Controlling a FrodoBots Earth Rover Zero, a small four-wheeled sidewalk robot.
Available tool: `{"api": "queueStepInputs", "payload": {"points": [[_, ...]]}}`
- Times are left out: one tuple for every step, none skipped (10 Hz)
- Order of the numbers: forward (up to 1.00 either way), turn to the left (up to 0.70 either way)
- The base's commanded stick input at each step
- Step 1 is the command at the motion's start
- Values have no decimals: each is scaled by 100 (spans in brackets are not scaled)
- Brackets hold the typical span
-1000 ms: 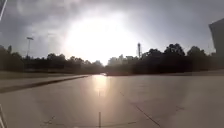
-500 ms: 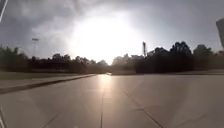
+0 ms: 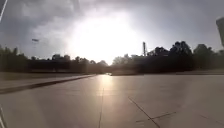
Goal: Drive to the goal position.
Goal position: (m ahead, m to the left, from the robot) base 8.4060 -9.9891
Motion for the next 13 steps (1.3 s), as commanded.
{"api": "queueStepInputs", "payload": {"points": [[70,0],[70,0],[70,0],[70,0],[70,0],[70,0],[70,0],[70,0],[70,0],[70,0],[70,0],[70,0],[70,0]]}}
